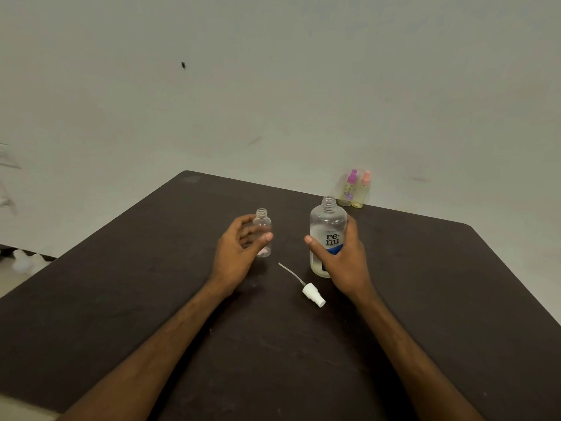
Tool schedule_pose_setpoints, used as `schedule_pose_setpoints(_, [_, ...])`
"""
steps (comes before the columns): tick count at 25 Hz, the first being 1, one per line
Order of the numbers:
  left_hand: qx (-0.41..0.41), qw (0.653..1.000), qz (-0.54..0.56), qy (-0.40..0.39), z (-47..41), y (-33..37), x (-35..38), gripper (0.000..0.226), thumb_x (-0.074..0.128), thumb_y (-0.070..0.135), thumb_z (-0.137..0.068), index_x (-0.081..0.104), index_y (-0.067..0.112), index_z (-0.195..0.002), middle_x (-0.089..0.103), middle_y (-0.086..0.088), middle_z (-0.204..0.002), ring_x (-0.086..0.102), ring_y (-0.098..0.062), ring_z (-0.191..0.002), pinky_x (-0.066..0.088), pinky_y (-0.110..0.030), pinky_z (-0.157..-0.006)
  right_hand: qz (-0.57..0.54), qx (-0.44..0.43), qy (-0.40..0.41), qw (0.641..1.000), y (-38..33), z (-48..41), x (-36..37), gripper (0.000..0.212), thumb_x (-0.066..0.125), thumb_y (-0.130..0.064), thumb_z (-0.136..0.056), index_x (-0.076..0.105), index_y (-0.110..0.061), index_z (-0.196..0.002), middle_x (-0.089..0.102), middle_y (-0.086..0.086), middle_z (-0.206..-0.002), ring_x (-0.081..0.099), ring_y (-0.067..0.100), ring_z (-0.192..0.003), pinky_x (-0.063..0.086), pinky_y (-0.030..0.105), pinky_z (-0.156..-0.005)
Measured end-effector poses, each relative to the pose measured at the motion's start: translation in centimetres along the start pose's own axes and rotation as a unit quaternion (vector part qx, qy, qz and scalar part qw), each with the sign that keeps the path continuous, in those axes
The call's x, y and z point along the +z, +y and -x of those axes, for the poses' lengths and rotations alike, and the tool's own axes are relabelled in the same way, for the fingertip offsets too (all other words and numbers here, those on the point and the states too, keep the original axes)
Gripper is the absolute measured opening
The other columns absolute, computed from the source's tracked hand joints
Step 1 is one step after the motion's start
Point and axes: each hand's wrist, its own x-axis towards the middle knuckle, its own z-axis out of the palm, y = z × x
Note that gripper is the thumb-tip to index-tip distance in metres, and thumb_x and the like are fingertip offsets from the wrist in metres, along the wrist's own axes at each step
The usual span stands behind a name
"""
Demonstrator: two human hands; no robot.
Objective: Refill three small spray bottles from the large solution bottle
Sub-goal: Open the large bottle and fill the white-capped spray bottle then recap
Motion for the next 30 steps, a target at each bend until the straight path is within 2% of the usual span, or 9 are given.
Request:
schedule_pose_setpoints(3, [-0.006, 1.0, 0.024, 0.016, -0.2, -0.4, -0.1, 0.041, 0.077, 0.018, -0.085, 0.061, 0.012, -0.122, 0.073, -0.001, -0.117, 0.068, -0.011, -0.112, 0.054, -0.042, -0.101, 0.021, -0.024, -0.032, 0.999, -0.4, -1.3, -0.2, 0.08, 0.079, -0.037, -0.079, 0.027, -0.027, -0.14, 0.052, -0.012, -0.132, 0.057, -0.004, -0.112, 0.051, 0.012, -0.084])
schedule_pose_setpoints(6, [0.01, 1.0, 0.002, 0.008, 0.0, -0.2, 0.2, 0.036, 0.079, 0.018, -0.085, 0.064, 0.015, -0.117, 0.073, 0.003, -0.115, 0.07, -0.011, -0.105, 0.056, -0.036, -0.095, 0.098, -0.066, -0.072, 0.99, -0.6, -2.3, -0.4, 0.078, 0.079, -0.043, -0.077, 0.029, -0.028, -0.137, 0.048, -0.017, -0.128, 0.054, -0.01, -0.109, 0.047, 0.007, -0.082])
schedule_pose_setpoints(10, [0.03, 0.999, -0.017, -0.006, -0.1, -0.1, 0.4, 0.034, 0.079, 0.016, -0.084, 0.065, 0.015, -0.116, 0.074, 0.002, -0.11, 0.072, -0.013, -0.098, 0.059, -0.031, -0.089, 0.18, -0.119, -0.082, 0.973, -0.1, -2.4, -0.6, 0.077, 0.078, -0.046, -0.079, 0.034, -0.031, -0.141, 0.05, -0.01, -0.134, 0.056, 0.009, -0.112, 0.055, 0.026, -0.088])
schedule_pose_setpoints(15, [0.037, 0.999, -0.033, -0.01, -0.1, -0.3, 0.4, 0.035, 0.08, 0.016, -0.084, 0.066, 0.016, -0.115, 0.075, 0.001, -0.107, 0.072, -0.014, -0.096, 0.059, -0.031, -0.084, 0.277, -0.15, -0.08, 0.946, 0.3, -2.0, -0.3, 0.084, 0.077, -0.041, -0.081, 0.032, -0.024, -0.149, 0.05, 0.001, -0.138, 0.052, 0.016, -0.118, 0.052, 0.037, -0.096])
schedule_pose_setpoints(18, [0.037, 0.999, -0.028, -0.009, 0.0, -0.2, 0.5, 0.035, 0.08, 0.014, -0.083, 0.066, 0.014, -0.115, 0.075, 0.001, -0.106, 0.072, -0.015, -0.095, 0.06, -0.03, -0.084, 0.277, -0.146, -0.089, 0.946, 0.3, -1.9, -0.1, 0.085, 0.077, -0.042, -0.08, 0.03, -0.024, -0.149, 0.049, 0.0, -0.14, 0.051, 0.014, -0.119, 0.052, 0.036, -0.097])
schedule_pose_setpoints(22, [0.038, 0.999, -0.032, -0.019, -0.1, -0.3, 0.6, 0.039, 0.081, 0.015, -0.082, 0.065, 0.014, -0.118, 0.075, 0.002, -0.107, 0.072, -0.012, -0.098, 0.059, -0.029, -0.085, 0.201, -0.138, -0.081, 0.967, -0.3, -1.8, 0.6, 0.081, 0.075, -0.048, -0.079, 0.033, -0.029, -0.145, 0.051, -0.008, -0.136, 0.053, 0.007, -0.116, 0.054, 0.032, -0.094])
schedule_pose_setpoints(26, [0.045, 0.998, -0.05, -0.014, -0.2, -0.4, 0.4, 0.041, 0.081, 0.019, -0.082, 0.065, 0.016, -0.12, 0.074, 0.004, -0.108, 0.071, -0.011, -0.097, 0.059, -0.028, -0.083, 0.26, -0.144, -0.097, 0.95, -0.2, -2.0, 0.5, 0.085, 0.077, -0.041, -0.08, 0.03, -0.025, -0.149, 0.05, 0.0, -0.138, 0.05, 0.012, -0.117, 0.052, 0.035, -0.097])
schedule_pose_setpoints(30, [0.049, 0.997, -0.052, -0.005, -0.2, -0.4, 0.5, 0.04, 0.081, 0.019, -0.082, 0.066, 0.017, -0.119, 0.074, 0.004, -0.106, 0.071, -0.01, -0.094, 0.059, -0.026, -0.081, 0.292, -0.169, -0.099, 0.936, -0.1, -2.4, 0.1, 0.088, 0.079, -0.037, -0.08, 0.029, -0.024, -0.151, 0.052, 0.003, -0.136, 0.053, 0.016, -0.115, 0.05, 0.031, -0.095])
